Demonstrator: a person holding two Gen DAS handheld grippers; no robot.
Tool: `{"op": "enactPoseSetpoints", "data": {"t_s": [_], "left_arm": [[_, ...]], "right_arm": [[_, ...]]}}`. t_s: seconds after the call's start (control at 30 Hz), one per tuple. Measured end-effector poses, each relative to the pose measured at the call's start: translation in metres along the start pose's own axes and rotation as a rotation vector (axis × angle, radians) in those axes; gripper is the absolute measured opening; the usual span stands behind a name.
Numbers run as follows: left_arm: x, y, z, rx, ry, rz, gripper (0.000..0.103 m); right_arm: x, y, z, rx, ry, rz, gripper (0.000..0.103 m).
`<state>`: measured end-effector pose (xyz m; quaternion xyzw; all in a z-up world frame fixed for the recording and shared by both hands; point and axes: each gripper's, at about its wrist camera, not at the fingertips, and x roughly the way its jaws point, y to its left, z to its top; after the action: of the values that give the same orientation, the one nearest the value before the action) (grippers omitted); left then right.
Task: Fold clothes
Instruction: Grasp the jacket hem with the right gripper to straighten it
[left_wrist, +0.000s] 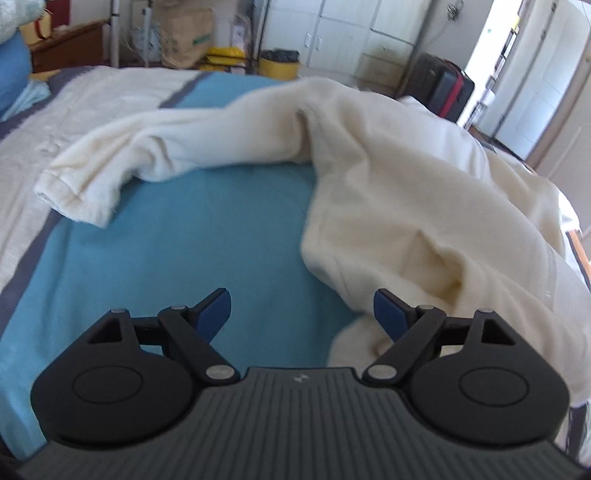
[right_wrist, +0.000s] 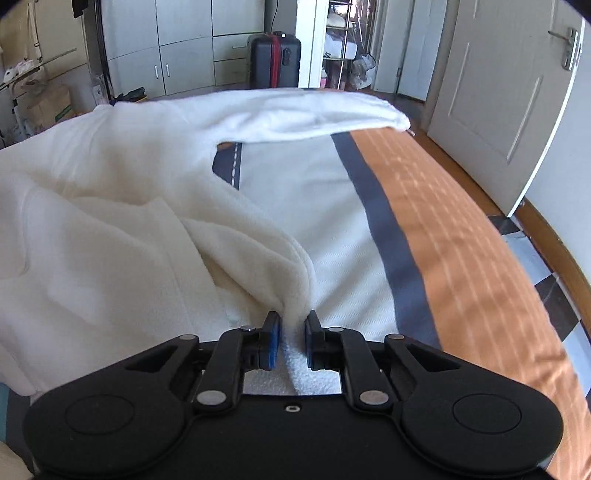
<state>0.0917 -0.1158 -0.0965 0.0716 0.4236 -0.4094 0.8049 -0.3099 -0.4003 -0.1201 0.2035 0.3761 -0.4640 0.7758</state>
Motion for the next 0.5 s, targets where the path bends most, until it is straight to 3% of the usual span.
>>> {"op": "enactPoseSetpoints", "data": {"t_s": [0.1,0.17,0.27,0.33,0.5], "left_arm": [[0.0,-0.009,-0.001,0.085,0.017,0.009,0.085],[0.007,-0.007,-0.002,0.101,0.045,0.057,0.093],[0.021,0.012,-0.003,-0.021,0.115,0.055,0.095],[0.025,0.026,-0.005,-0.123,0.148,-0.017,0.095],[0.024,0.02,-0.013,-0.151,0.234,-0.076,0.095]], "right_arm": [[0.007,0.001,-0.004,0.02,0.014,0.021,0.018],[0.008,-0.001,-0.003,0.064,0.024,0.042,0.021],[0.008,-0.011,-0.004,0.149,0.046,0.063,0.036],[0.009,-0.019,-0.008,0.194,0.049,0.099,0.037],[0.0,-0.033,-0.013,0.168,0.059,0.208,0.039]]}}
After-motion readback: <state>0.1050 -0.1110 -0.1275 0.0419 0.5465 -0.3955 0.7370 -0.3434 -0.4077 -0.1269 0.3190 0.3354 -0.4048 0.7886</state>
